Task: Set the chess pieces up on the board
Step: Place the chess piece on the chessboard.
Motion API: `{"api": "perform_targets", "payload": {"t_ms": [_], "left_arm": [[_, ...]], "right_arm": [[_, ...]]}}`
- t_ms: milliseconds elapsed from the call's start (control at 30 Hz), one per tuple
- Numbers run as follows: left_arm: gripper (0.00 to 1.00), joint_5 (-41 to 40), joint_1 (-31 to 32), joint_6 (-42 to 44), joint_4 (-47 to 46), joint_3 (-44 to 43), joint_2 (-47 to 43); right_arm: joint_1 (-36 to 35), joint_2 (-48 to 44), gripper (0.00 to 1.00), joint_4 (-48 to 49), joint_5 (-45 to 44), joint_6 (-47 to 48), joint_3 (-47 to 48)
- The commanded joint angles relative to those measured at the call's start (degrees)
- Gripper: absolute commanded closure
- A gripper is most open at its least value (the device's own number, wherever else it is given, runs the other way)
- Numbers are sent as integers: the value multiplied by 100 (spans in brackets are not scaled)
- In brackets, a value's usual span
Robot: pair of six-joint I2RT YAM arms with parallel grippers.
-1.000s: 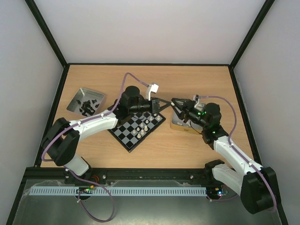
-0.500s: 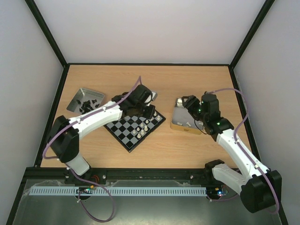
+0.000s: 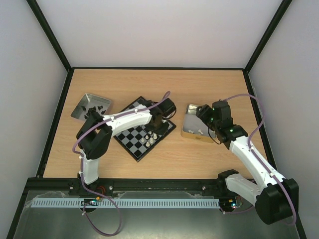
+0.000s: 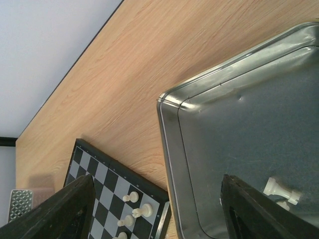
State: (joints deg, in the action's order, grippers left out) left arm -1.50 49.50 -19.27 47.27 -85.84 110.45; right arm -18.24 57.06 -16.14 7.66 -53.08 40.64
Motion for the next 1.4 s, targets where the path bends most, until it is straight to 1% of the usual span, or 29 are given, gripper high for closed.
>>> {"api": "perform_targets", "payload": {"t_ms": [0,367,467,533,767,900,1000,1133,1267,1367], "left_arm": [[94,-60,51,84,371,-230,195],[92,103,73,234,254,-402,532],[90,101,69,239,252,-437,601],[87,84,75,244,257,-443,625],[71,10,77,208,264,-487,666],[66,-26,74,180,242,-549,500],[62,-39,71,137,182,-608,274],[60,-106,-16,-8,-63,-511,-160],[60,-194,-207,-216,-498,-138,-722],[60,-223,-401,-384,-794,240,-1160]], "right_arm": [[-7,-1,32,-139,-196,87,-47],[-7,76,32,-109,-146,70,-96],[-4,77,32,-117,-138,70,-94],[-4,77,32,-117,-135,70,-97],[-6,62,32,-156,-107,94,-25],[-4,43,32,-269,-173,185,75],[-9,63,32,-410,-238,416,193],[-4,276,32,-715,-327,1086,438],[-4,795,31,-1033,-488,1958,880],[-4,1347,31,-1265,-962,2367,1174]]}}
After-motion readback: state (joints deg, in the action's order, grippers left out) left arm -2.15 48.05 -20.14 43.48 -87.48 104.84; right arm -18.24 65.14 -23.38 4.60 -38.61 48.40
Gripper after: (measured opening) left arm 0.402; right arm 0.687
